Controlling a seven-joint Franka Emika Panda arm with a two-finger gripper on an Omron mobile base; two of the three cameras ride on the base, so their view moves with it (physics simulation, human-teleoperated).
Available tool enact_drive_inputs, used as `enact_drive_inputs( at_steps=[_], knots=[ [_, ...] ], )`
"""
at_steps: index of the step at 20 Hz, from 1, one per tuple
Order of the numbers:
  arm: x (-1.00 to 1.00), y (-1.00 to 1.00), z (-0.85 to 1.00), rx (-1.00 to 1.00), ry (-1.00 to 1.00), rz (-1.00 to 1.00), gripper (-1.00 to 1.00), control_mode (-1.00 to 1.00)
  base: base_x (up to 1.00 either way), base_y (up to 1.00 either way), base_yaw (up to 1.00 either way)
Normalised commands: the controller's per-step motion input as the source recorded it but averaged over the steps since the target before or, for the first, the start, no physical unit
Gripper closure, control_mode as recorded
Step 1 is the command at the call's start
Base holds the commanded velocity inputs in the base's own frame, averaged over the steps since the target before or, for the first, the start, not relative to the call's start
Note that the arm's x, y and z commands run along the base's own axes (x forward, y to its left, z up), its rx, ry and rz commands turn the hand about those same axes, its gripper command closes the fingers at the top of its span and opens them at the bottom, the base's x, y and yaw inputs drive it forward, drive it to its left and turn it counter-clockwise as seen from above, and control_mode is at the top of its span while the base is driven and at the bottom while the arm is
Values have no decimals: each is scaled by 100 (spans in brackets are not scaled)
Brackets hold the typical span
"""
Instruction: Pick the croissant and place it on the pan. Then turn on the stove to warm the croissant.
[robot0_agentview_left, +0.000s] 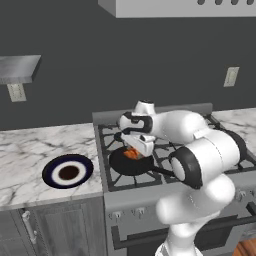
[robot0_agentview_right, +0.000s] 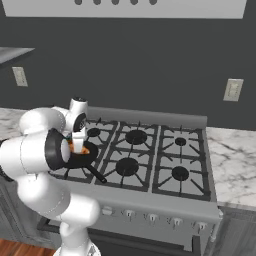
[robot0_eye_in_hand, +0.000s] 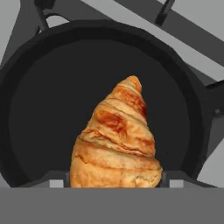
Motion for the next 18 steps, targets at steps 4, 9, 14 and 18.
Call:
enact_drive_inputs(
  at_steps=[4, 9, 14, 18],
  knots=[
    [52, 0, -21, -5, 6, 0, 100, -100, 0, 0, 0],
    [38, 0, -31, -8, 6, 0, 100, -100, 0, 0, 0],
    [4, 1, -26, -18, 0, 0, 100, -100, 0, 0, 0],
    [-25, 2, -1, -19, -15, -1, -100, -100, 0, 0, 0]
  ],
)
